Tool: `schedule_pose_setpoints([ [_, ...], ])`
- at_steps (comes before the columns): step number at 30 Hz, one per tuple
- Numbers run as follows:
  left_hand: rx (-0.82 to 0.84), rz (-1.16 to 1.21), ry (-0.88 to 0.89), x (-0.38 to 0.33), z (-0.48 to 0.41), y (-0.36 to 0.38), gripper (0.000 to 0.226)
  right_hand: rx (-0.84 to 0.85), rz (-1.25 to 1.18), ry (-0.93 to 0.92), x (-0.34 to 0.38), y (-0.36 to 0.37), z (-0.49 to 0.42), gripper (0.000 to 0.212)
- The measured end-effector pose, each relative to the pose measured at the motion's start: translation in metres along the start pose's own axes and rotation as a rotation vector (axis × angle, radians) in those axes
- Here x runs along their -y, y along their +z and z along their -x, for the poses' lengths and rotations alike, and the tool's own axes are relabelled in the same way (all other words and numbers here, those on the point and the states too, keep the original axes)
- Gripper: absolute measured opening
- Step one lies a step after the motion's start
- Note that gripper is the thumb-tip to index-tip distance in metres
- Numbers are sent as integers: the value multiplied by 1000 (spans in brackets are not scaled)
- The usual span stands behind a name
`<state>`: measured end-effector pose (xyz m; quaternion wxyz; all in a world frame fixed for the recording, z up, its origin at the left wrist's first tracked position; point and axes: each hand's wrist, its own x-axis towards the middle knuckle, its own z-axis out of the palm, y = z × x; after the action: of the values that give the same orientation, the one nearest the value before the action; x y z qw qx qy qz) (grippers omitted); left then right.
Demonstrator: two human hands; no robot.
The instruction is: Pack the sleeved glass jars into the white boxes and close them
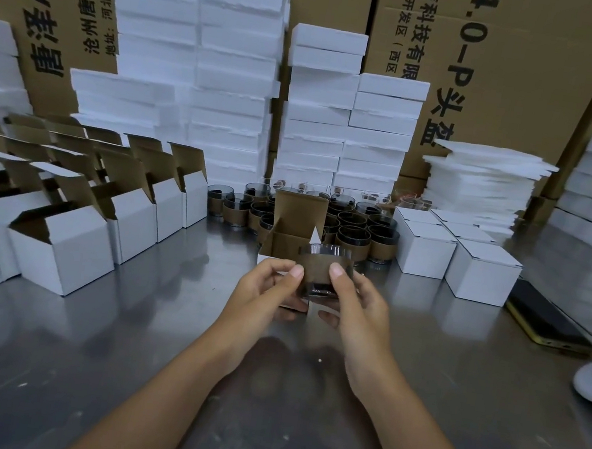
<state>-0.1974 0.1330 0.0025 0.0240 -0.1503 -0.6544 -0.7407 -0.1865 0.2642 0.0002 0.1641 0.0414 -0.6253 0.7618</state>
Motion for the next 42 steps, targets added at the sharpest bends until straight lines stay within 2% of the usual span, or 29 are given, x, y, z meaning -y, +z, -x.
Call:
schedule_pose_setpoints([
  [7, -1, -28, -12, -2, 2, 2, 47, 16, -8, 31, 1, 1, 0, 23],
  [12, -18, -40, -17, 0, 2, 2, 22, 34, -7, 67, 0, 1, 0, 22],
  [17, -28, -59, -8, -1, 2, 2, 18, 51, -54, 121, 1, 2, -1, 32],
  [23, -73, -76, 7, -2, 0, 0, 27, 3, 7, 5, 0, 1, 3, 24],
  [28, -15, -85, -42, 0, -1, 0, 28, -59, 163, -142, -3, 2, 4, 45],
  [36, 5, -111, -88, 3, -4, -1, 31, -67, 190, -239, -5, 2, 5, 57],
  [42, 13, -24, -89, 2, -2, 0, 35, -41, 226, -280, -7, 2, 5, 63],
])
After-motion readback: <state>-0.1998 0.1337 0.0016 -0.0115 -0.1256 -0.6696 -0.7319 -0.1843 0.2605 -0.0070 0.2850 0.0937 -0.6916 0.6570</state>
